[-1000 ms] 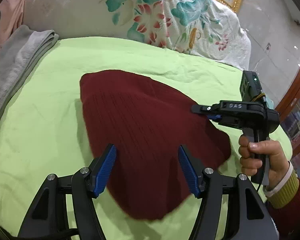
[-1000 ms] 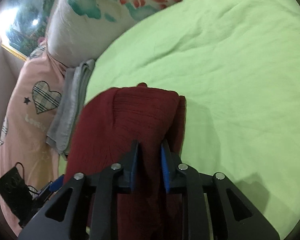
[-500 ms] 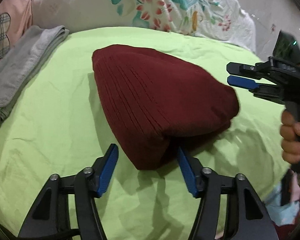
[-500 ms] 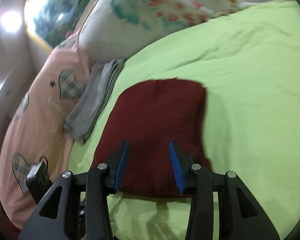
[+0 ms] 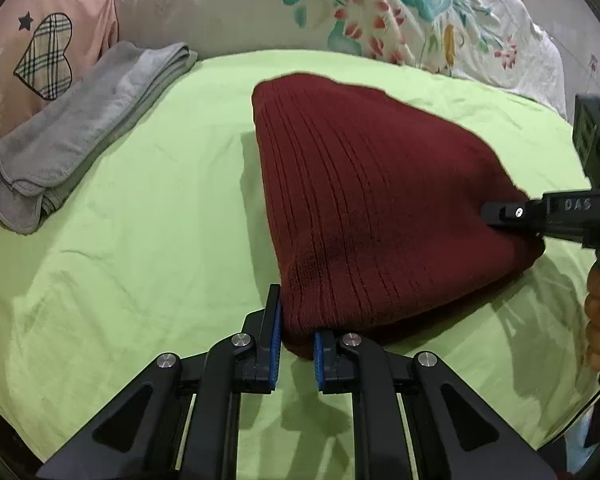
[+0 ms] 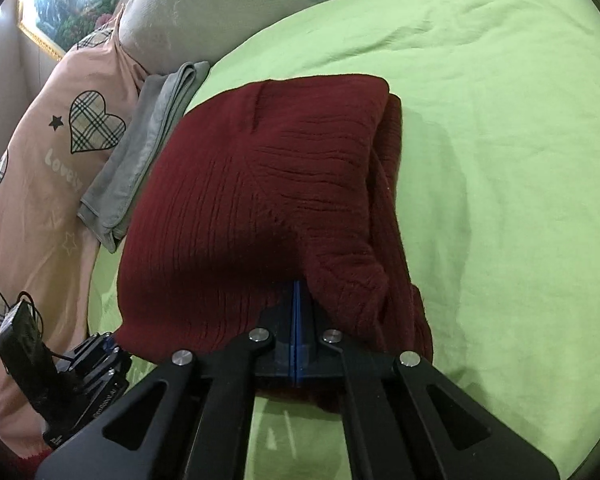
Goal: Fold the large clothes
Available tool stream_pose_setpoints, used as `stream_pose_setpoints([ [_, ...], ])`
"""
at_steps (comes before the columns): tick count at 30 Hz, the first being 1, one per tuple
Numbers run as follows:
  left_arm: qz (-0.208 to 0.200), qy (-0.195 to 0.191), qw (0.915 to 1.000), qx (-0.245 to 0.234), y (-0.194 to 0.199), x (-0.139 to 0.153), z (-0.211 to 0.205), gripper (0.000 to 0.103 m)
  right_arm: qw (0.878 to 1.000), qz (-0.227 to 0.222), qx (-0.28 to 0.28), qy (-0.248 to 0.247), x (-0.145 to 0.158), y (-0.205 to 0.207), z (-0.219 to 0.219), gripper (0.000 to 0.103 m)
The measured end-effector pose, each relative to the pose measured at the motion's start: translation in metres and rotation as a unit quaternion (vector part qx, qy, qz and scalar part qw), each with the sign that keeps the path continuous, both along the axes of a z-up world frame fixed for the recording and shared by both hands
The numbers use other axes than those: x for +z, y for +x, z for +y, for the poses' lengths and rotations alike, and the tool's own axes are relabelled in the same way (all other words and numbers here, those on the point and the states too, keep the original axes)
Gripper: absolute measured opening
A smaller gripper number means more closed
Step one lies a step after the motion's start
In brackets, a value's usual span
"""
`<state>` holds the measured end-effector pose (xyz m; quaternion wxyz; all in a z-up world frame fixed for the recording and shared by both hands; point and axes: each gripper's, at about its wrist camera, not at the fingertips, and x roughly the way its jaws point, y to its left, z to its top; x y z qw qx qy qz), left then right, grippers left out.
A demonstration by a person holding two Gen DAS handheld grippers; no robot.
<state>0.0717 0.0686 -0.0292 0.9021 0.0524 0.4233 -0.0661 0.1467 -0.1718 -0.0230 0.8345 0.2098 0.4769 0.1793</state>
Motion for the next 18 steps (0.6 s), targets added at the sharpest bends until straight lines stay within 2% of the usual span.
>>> stream_pose_setpoints([
  [3, 0.008, -0.013, 0.9998, -0.015, 0.0, 0.002, 0.002, 0.013, 1.0, 0.001, -0.004, 0.007, 0.001, -0.002, -0.001, 0.0],
  [6, 0.018, -0.051, 0.997, -0.055, -0.01, 0.016, 0.009, 0.018, 1.0, 0.003, -0.006, 0.023, 0.002, -0.006, -0.007, 0.0],
  [8, 0.019, -0.085, 0.9926, -0.085, -0.018, 0.03, 0.017, 0.018, 0.999, 0.004, -0.004, 0.033, 0.006, -0.009, -0.011, 0.001],
  [13, -0.014, -0.155, 0.9804, -0.122, -0.015, 0.067, 0.031, 0.018, 0.998, -0.028, 0.012, 0.047, 0.032, -0.018, -0.012, 0.003],
  [16, -0.022, -0.178, 0.9732, -0.144, 0.006, 0.071, 0.024, 0.018, 0.998, -0.041, 0.015, 0.053, 0.045, -0.01, -0.005, 0.003],
  [18, -0.001, -0.202, 0.9647, -0.169, 0.028, 0.061, 0.015, 0.017, 0.998, -0.044, 0.018, 0.052, 0.049, -0.003, 0.005, 0.003],
])
